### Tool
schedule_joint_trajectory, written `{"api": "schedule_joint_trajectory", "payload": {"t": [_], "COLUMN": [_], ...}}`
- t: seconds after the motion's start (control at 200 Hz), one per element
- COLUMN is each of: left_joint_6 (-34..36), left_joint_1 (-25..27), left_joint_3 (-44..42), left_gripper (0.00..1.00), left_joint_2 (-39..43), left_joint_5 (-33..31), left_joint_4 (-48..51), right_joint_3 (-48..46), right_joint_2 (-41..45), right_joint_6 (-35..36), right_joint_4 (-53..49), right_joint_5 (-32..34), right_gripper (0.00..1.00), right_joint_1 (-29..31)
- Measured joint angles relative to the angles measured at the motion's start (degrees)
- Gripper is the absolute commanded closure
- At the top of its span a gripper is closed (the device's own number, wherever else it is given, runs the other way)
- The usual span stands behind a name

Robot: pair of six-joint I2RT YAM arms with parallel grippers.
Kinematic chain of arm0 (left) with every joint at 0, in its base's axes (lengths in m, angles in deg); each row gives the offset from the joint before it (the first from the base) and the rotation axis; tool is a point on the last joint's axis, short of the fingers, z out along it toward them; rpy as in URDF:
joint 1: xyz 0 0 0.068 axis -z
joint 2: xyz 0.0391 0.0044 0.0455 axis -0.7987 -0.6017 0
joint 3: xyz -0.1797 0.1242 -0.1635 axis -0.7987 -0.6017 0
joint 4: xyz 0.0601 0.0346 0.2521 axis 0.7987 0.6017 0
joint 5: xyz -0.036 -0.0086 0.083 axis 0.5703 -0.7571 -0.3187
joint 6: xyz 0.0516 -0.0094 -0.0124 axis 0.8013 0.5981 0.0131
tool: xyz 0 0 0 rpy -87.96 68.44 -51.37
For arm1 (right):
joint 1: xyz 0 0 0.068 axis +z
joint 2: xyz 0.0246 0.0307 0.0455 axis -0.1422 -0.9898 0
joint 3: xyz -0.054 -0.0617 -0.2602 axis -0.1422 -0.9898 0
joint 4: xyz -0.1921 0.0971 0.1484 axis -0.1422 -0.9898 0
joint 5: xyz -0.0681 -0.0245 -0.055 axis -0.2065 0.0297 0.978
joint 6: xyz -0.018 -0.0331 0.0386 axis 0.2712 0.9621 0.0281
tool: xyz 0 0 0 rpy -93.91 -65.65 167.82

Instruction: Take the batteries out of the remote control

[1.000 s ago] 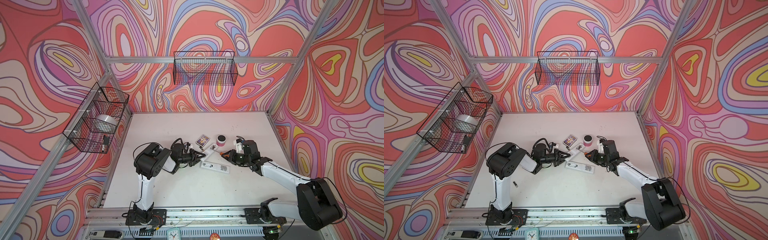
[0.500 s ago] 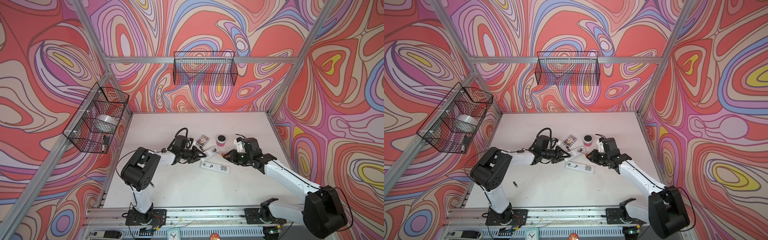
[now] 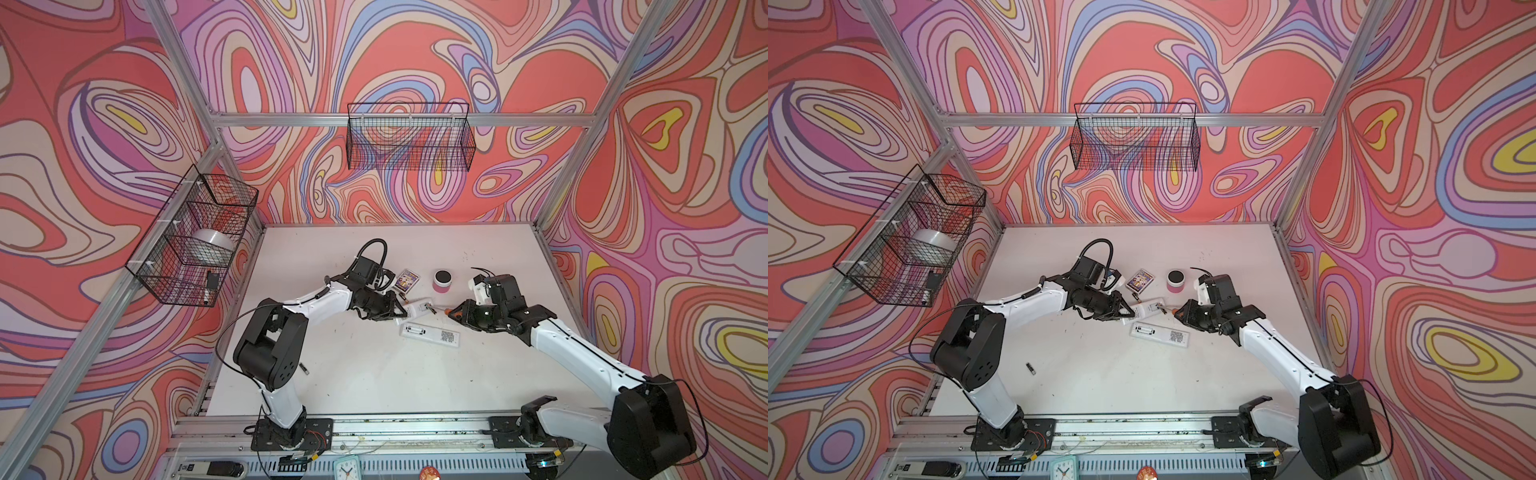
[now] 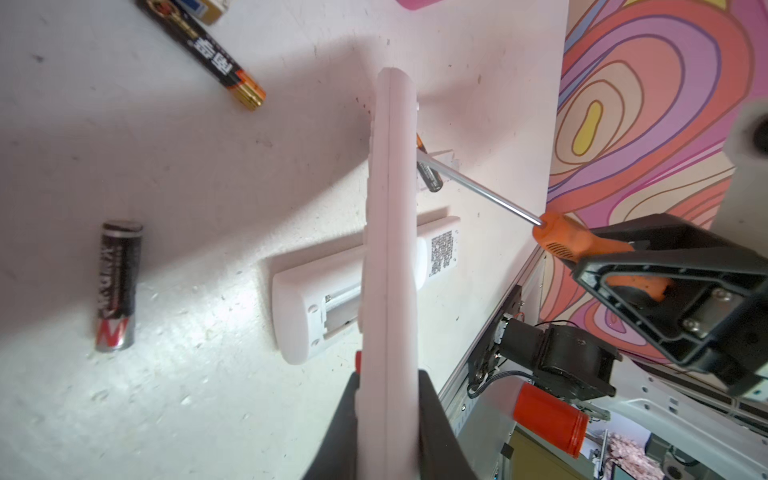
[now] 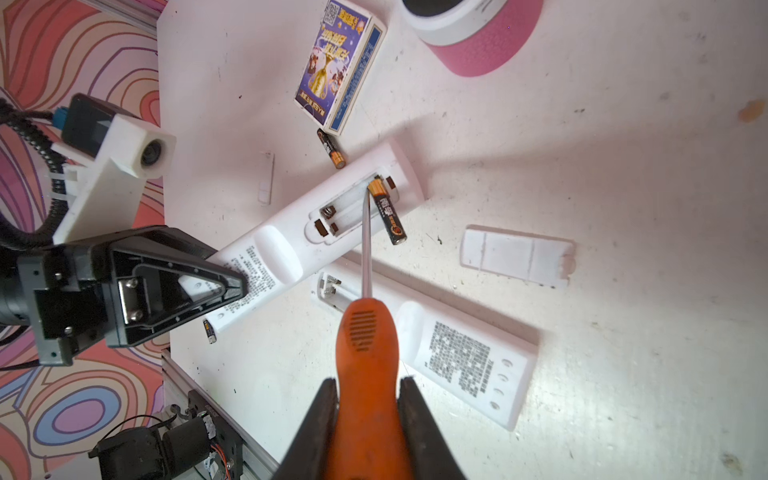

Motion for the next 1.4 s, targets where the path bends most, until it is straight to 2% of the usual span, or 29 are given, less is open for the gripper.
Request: {"api": "schedule_joint_trajectory", "payload": {"t": [0.22,0.416,0.601,0.816,0.836,0.856,0.871,1.097,1.272,1.397], "left_joint_6": [5.3,7.0,6.7,5.3,5.0,4.9,4.7,4.2,4.2,3.1], "left_joint_1": [0.3,0.2,-0.1,-2.9,-3.2,-3.5,-3.7,-5.9,-7.0,-8.2], "left_joint_3": [1.9,2.1,2.1,-1.5,-2.1,-2.8,-3.3,-5.8,-7.3,-7.6], "left_gripper": [0.88,0.87,0.79,0.4,0.31,0.05,0.01,0.0,0.0,0.0], "left_joint_2": [0.6,0.7,0.2,-2.4,-2.7,-2.8,-2.9,-2.2,-0.3,4.0], "left_joint_5": [-2.5,-2.8,-1.9,-0.6,-0.7,-0.6,-0.7,0.0,-0.1,-0.6], "left_joint_4": [5.2,6.3,5.5,3.3,3.2,3.2,3.2,2.5,2.4,2.5], "right_joint_3": [1.5,3.0,5.1,7.7,7.7,7.7,7.7,7.7,7.7,7.7], "right_joint_2": [0.1,2.7,5.0,4.9,4.9,4.9,4.9,3.8,2.4,1.6], "right_joint_6": [1.0,1.5,1.4,1.5,1.5,1.5,1.5,1.2,0.8,0.5], "right_joint_4": [-3.4,-8.3,-9.7,-11.0,-11.1,-11.2,-11.3,-11.2,-9.0,-7.4], "right_joint_5": [0.2,1.5,1.5,4.3,4.6,4.8,4.9,4.8,1.2,-2.3], "right_gripper": [0.95,0.95,0.95,0.95,0.95,0.95,0.95,0.95,0.95,0.94], "right_joint_1": [-0.1,-0.9,-1.0,-1.4,-1.6,-1.7,-1.9,-2.5,-2.6,-2.6]}}
